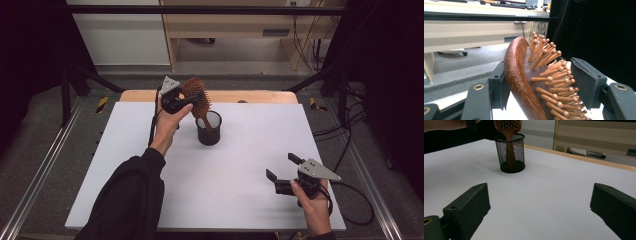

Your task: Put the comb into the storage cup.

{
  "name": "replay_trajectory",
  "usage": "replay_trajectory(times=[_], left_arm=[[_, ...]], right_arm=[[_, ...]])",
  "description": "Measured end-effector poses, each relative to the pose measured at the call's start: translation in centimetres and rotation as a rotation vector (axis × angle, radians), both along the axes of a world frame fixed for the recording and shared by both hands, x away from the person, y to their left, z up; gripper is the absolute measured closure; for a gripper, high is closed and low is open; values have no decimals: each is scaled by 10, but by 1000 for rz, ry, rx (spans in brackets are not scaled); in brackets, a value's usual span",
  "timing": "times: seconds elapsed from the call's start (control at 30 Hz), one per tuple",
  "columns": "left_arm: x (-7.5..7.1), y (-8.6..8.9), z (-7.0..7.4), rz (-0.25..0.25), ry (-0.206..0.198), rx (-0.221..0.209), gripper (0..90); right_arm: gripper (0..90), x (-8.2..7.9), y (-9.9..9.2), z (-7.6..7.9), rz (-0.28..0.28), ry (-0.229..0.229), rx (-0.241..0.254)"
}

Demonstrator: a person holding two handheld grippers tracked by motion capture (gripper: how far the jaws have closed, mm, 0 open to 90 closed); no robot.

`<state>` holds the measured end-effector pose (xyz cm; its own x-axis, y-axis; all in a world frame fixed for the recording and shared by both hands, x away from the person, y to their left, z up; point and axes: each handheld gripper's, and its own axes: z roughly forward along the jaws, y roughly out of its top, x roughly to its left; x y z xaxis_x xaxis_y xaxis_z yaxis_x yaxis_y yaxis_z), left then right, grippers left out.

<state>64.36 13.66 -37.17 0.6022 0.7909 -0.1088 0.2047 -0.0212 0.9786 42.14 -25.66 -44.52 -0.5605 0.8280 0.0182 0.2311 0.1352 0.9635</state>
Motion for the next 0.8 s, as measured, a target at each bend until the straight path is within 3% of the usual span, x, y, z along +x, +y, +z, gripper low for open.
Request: replay_trajectory(times=[0.8], left_arm=[[2, 4, -2, -4, 22, -20, 353]], right_arm=[[29, 0, 1, 0, 6, 2, 0]])
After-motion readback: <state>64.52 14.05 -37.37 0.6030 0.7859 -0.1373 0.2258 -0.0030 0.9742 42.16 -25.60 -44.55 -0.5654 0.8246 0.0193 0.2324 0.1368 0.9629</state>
